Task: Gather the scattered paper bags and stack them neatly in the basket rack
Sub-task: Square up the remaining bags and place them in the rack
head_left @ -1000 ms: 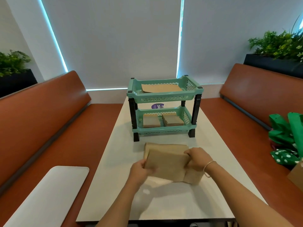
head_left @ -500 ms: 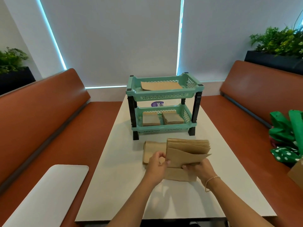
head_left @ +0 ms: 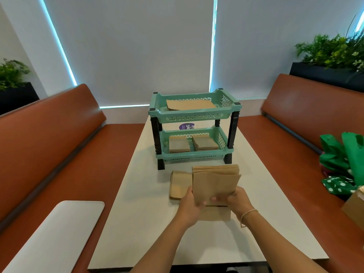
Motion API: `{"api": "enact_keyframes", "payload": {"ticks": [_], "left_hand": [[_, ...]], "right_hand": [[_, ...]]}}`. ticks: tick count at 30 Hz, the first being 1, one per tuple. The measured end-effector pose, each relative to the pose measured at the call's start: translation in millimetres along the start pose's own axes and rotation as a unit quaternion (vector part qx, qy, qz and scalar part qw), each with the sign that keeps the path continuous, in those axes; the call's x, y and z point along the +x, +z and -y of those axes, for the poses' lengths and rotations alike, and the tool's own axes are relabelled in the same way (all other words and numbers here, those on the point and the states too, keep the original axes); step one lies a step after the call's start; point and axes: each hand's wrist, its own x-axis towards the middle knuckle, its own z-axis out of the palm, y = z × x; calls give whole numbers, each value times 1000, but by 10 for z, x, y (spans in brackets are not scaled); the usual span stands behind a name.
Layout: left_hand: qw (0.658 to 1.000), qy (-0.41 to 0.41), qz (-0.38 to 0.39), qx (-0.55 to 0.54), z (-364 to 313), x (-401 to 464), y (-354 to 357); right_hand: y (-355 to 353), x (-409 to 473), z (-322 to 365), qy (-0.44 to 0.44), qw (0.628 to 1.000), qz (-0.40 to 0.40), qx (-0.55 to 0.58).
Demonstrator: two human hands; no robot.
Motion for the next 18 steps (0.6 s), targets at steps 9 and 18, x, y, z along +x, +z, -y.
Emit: {"api": "enact_keyframes", "payload": {"ticks": [9,18], "left_hand": [[994,-37,-13,-99,-35,53,-258],[915,58,-65,-393,-1130,342,-564]], "right_hand": [[26,117,364,-18,996,-5,88],[286,454,1503,-74,929,33,360]]}}
